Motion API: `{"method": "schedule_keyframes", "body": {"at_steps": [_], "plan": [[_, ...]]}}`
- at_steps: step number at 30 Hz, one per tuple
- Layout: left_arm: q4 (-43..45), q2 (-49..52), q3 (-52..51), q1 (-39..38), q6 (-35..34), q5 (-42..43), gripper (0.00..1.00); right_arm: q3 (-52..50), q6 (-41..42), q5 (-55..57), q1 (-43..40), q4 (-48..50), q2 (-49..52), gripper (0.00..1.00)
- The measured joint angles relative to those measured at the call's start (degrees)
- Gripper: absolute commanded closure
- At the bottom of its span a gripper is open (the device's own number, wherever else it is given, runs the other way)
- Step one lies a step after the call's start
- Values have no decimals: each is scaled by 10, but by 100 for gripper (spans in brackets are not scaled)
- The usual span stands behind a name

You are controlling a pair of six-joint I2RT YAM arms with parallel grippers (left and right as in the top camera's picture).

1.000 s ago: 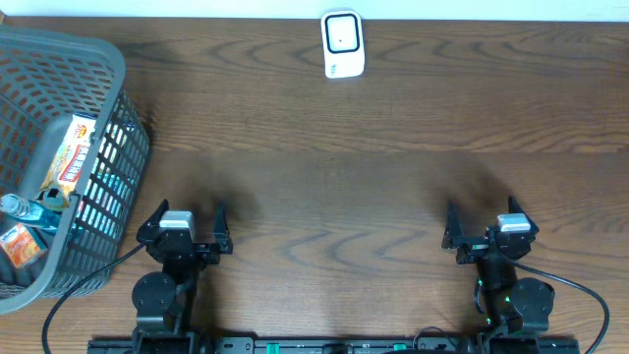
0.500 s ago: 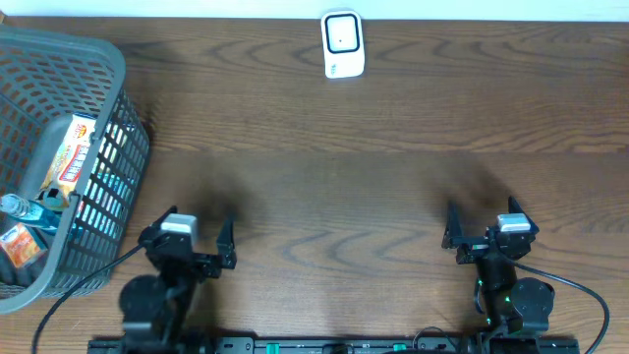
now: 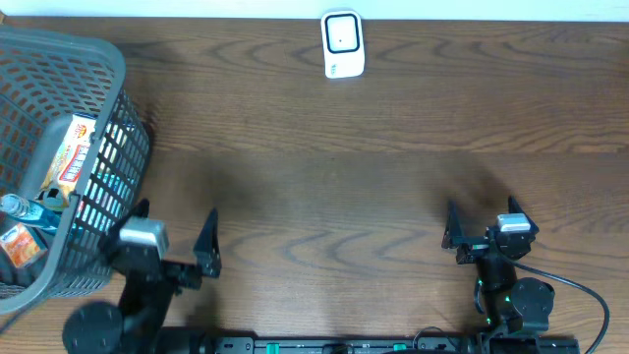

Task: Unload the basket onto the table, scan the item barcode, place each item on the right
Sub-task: 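Reach the left gripper into the basket and grasp the blue Listerine bottle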

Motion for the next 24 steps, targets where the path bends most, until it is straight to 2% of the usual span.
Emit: {"method": "schedule_keyframes", "body": {"at_steps": [4,10,15,19,24], "plan": [[-8,100,66,0,-5,7,2,0,0,1,0,0,0,1],[-57,228,216,0,-6,22,2,0,0,2,0,0,0,1],[-90,259,239,0,-7,50,2,0,0,2,0,0,0,1],[-56,277,239,0,-19,61,2,0,0,2,0,0,0,1],[-33,294,271,0,-86,-20,2,0,0,2,0,0,0,1]]}}
